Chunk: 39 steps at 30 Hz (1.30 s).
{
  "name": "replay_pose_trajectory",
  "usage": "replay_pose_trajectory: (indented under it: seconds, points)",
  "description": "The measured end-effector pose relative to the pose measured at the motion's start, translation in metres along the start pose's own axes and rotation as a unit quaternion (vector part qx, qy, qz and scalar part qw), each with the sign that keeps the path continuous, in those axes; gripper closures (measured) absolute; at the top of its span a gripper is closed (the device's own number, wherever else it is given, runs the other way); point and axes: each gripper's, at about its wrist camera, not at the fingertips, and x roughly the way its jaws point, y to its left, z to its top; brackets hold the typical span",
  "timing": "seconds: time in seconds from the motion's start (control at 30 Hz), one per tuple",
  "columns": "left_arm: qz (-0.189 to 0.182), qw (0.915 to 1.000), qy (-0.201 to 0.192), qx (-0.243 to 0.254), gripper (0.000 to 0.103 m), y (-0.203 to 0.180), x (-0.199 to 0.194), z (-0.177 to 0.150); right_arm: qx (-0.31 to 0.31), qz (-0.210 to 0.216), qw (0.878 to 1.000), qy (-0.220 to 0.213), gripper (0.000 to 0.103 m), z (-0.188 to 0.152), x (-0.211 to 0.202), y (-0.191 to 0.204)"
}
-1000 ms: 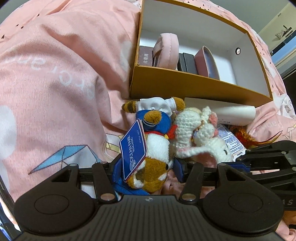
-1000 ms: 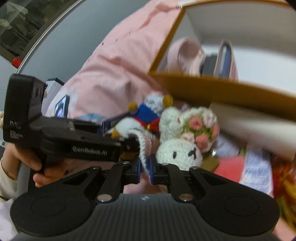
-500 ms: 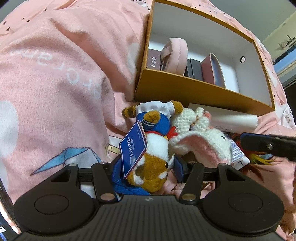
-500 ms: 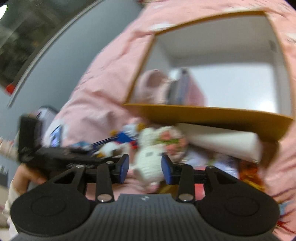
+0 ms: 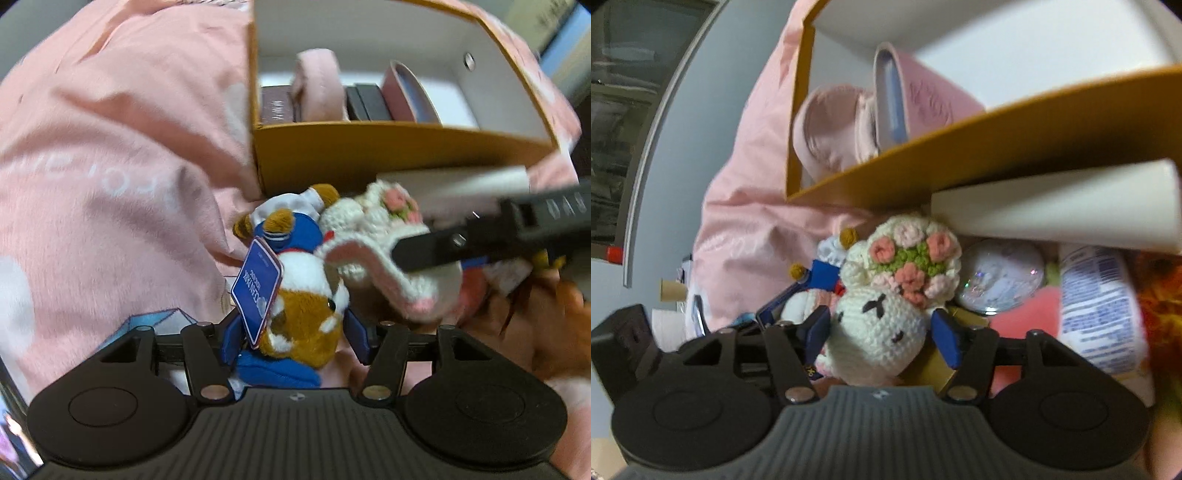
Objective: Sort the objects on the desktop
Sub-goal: 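Lift the plush dog with the left tool while the right tool lifts the crochet bunny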
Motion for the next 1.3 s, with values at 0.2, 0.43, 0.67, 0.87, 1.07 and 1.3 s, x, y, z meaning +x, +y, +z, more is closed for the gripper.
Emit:
replay_pose_trajectory:
  seconds: [0.2, 0.43, 0.67, 0.87, 1.07, 1.3]
  points:
    - [0.013, 0.9994, 0.010, 0.032, 0.036, -0.003, 0.000, 0.005, -0.017, -0.014, 1.000, -0.002, 0.034, 0.002, 0.013, 0.007]
    - [0.003, 0.9995, 0.021, 0.021, 0.042, -0.002, 0.012, 0.007, -0.073, -0.037, 0.997, -0.005, 0.034, -0.005, 0.020, 0.022]
    - [0.003, 1.0000, 0.003, 0.001, 0.046, -0.002, 0.008, 0.001, -0.083, -0.037, 0.996, -0.013, 0.051, -0.008, 0.018, 0.023]
    - [-0.014, 0.9996, -0.020, -0.015, 0.048, -0.003, -0.010, -0.002, -0.095, -0.027, 0.995, -0.027, 0.054, -0.015, -0.001, 0.026]
    - [-0.079, 0.9949, -0.043, -0.046, 0.048, 0.009, -0.042, 0.001, -0.105, 0.012, 0.993, -0.045, 0.054, -0.022, -0.037, 0.031]
    - [-0.138, 0.9836, -0.101, -0.057, 0.048, 0.010, -0.089, 0.015, -0.130, 0.058, 0.986, -0.087, 0.054, -0.027, -0.093, 0.046]
